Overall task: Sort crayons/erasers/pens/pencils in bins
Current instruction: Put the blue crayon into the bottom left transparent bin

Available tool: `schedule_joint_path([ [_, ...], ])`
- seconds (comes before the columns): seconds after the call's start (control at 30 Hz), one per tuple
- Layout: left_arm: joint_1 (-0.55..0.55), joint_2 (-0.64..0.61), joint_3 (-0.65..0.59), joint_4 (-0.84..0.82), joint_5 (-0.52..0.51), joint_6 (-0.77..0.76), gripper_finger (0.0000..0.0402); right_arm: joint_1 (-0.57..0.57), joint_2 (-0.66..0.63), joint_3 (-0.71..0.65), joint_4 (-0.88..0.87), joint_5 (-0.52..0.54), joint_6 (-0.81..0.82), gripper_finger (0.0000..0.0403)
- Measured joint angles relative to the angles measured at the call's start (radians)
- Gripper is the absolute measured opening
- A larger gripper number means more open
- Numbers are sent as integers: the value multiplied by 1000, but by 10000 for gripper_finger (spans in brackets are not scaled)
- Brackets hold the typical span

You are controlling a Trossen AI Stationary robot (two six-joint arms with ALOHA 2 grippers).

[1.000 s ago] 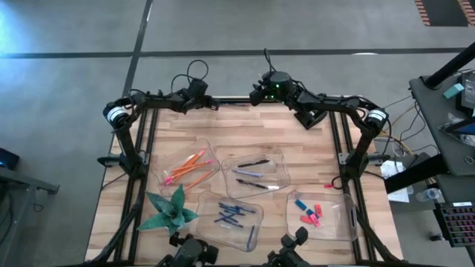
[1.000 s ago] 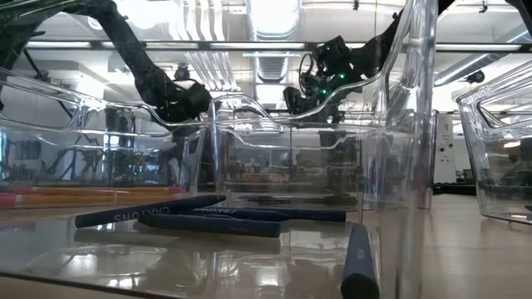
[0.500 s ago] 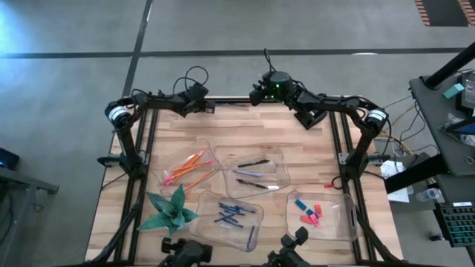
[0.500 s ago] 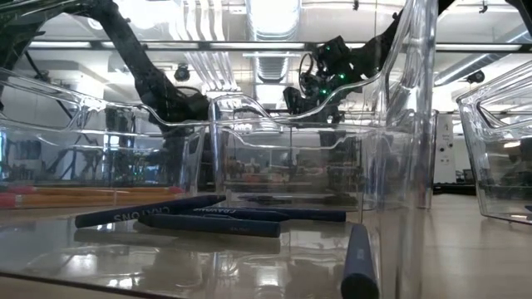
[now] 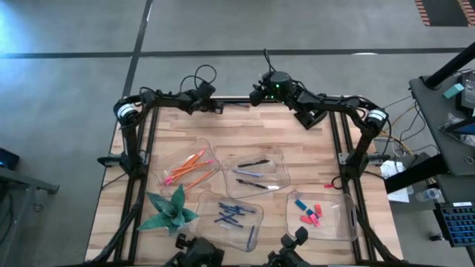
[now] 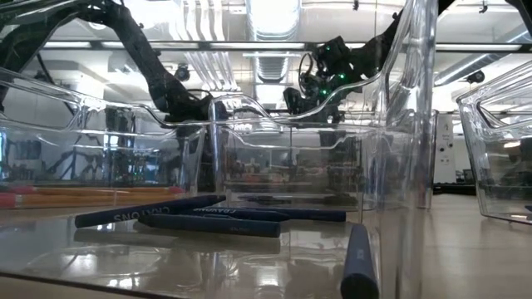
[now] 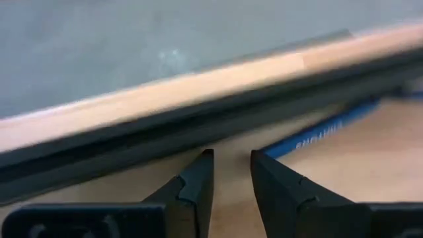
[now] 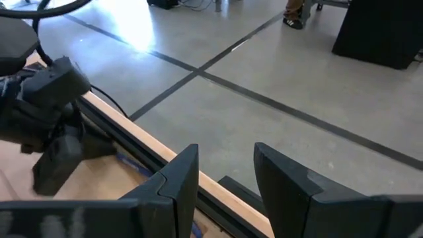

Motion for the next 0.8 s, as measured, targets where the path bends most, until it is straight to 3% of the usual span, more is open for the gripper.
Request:
schedule_joint_path([
  [0.3, -63, -9, -3, -4, 363, 270, 86, 0, 0, 0, 2, 0, -41, 137],
  [0.57, -71, -37, -3, 95, 313, 328, 86, 0, 0, 0, 1, 0, -41, 137],
  [0.8, -117, -42, -3, 110, 410, 458, 86, 0, 0, 0, 2, 0, -41, 137],
])
